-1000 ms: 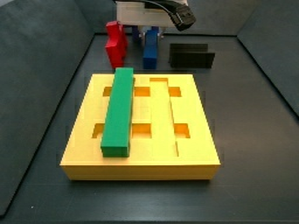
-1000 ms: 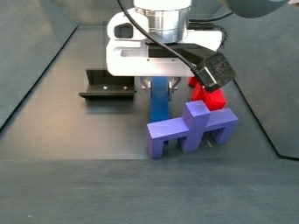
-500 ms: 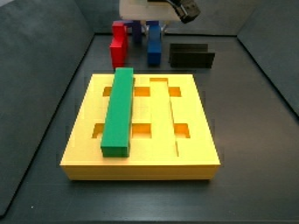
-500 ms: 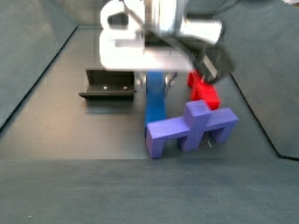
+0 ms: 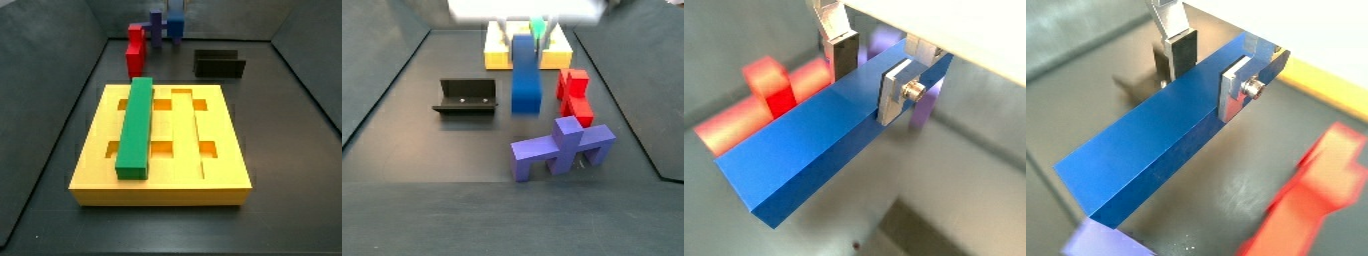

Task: Pick up the blue object. Move up. Move to above the board. Insert the blue object.
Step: Move to above the board.

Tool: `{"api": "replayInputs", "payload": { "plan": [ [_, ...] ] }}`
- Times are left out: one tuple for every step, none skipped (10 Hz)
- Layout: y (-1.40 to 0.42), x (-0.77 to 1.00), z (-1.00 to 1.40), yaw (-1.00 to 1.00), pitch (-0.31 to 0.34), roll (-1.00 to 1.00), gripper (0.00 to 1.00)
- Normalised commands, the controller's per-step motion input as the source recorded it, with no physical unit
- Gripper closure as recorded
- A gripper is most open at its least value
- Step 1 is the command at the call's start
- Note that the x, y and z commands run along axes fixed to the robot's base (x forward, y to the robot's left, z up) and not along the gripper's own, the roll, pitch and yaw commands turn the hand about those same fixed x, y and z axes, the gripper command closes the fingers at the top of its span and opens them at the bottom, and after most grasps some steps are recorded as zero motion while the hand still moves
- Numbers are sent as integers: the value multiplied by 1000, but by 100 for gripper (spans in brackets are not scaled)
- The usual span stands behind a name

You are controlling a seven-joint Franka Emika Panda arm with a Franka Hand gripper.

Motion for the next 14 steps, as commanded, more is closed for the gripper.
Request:
{"api": "replayInputs", "payload": {
  "plan": [
    [1, -8, 1400, 3, 18, 19, 100],
    [3, 9, 1400, 2, 47, 16, 100],
    [3, -4, 1400, 3, 80, 14, 100],
    [3, 5, 891, 4, 76, 16, 100],
    [6, 35, 484, 5, 70, 18, 100],
    [6, 47, 237, 3, 74, 11, 100],
    [1, 25, 181, 5, 76, 8, 100],
    [-1400, -94, 181, 11, 294, 32, 100],
    [-1400, -97, 167, 18, 283, 36, 100],
    [-1400, -96, 167, 7, 147, 49, 100],
    [-1400, -95, 165, 8, 110, 13, 100],
    [-1400, -94, 174, 9, 62, 8, 100],
    [-1400, -93, 180, 15, 47, -2, 100],
    [-1400, -86, 188, 6, 50, -3, 100]
  ]
}}
